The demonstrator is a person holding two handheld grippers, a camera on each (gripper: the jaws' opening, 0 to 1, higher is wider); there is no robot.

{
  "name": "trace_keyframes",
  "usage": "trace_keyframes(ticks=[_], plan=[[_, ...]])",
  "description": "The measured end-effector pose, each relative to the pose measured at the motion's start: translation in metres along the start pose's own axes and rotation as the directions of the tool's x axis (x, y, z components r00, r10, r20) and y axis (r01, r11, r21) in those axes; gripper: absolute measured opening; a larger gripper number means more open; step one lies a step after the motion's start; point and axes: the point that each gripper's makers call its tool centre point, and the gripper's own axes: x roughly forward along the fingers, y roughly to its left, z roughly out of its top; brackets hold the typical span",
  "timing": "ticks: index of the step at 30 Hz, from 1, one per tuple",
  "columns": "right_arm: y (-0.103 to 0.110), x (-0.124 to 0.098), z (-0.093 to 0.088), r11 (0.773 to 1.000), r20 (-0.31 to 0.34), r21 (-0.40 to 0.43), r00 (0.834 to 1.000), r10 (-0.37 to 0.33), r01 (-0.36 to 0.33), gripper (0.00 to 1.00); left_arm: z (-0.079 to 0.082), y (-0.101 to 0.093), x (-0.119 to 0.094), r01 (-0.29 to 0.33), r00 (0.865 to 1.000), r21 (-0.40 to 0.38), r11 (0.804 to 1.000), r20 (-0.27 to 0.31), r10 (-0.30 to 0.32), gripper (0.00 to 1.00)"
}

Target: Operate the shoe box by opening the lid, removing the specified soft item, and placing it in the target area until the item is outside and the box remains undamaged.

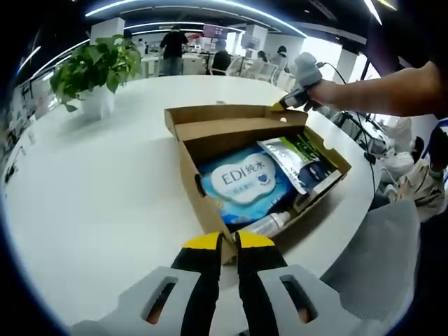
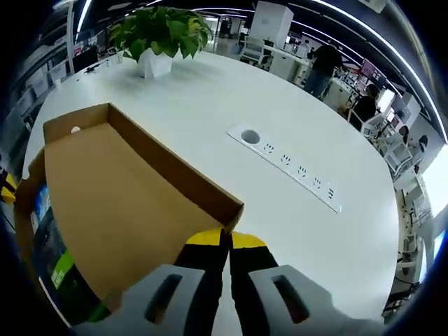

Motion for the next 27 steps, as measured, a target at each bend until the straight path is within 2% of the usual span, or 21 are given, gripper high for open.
trace_keyframes(ticks=[14,27], plan=[[0.0056,0.0047,-0.0086,1.000,-0.045,0.007,0.999,0.016,-0.016,0.01,-0.0013,0.0019,-0.0004,0.004,1.000,-0.005,1.000,-0.003,-0.004,0.05],[0.0027,0.0056,-0.0043,1.000,-0.005,-0.010,1.000,0.014,-0.014,0.10,-0.0028,0.0047,0.0002,0.001,1.000,-0.018,1.000,0.002,-0.001,0.05]])
